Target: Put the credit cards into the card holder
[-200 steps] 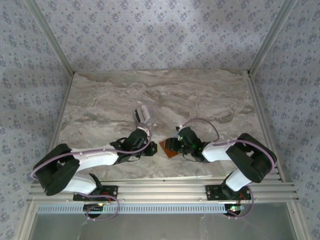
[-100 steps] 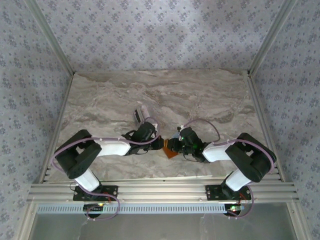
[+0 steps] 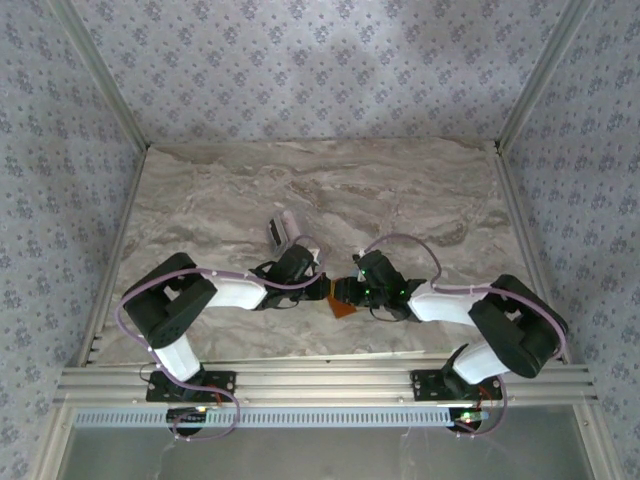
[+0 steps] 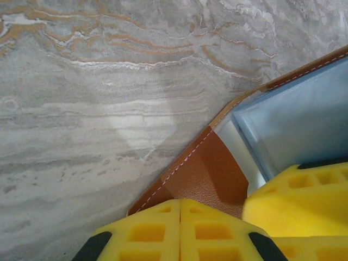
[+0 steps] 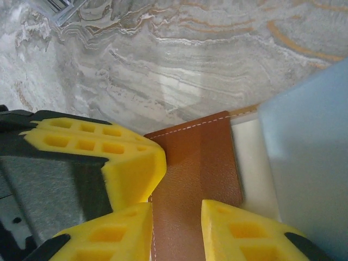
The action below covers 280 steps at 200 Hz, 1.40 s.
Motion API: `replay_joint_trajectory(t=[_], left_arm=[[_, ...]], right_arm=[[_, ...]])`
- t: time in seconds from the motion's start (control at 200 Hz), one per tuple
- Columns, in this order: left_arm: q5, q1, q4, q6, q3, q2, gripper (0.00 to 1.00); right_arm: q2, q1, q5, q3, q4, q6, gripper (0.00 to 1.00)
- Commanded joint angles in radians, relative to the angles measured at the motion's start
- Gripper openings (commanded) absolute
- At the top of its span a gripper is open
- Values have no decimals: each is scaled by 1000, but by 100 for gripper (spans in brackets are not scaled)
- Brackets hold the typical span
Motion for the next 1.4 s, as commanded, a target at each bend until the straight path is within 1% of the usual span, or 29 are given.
replay_joint_trajectory(t=[0.0, 0.215, 0.445, 0.575, 0.795, 0.859, 0.944, 0.989, 1.109, 1.179, 1.294, 1.394], left_arm=[[-30, 18, -70, 39, -35, 29, 7], [-31, 20, -80, 52, -39, 26, 7], [-48, 34, -91, 56, -60, -5, 7], [-51, 63, -104, 56, -62, -20, 7], [-42, 114, -132, 72, -45, -43, 7], [-43, 122, -143, 76, -41, -51, 7], [-42, 138, -150, 76, -41, -58, 8], [-43, 145, -156, 79, -39, -61, 8], [-41, 162, -177, 79, -27, -84, 8], [-49, 163, -201, 84, -11, -106, 9], [-46, 164, -243, 98, 26, -117, 9], [-36, 163, -238, 95, 20, -118, 10]], right_arm=[[-45, -3, 50, 63, -172, -74, 34], [-61, -24, 173, 121, -317, -121, 34], [-55, -33, 300, 98, -340, -113, 32], [-5, -28, 300, 71, -298, -85, 30], [79, 13, 251, -17, -134, -10, 30], [120, 32, 225, -34, -72, 20, 30], [167, 56, 153, -62, 45, 69, 29], [176, 74, 147, -67, 78, 93, 29], [161, 126, 209, -71, 88, 145, 29], [149, 136, 240, -83, 94, 175, 28], [152, 146, 221, -89, 133, 186, 29], [136, 168, 234, -61, 96, 153, 30]])
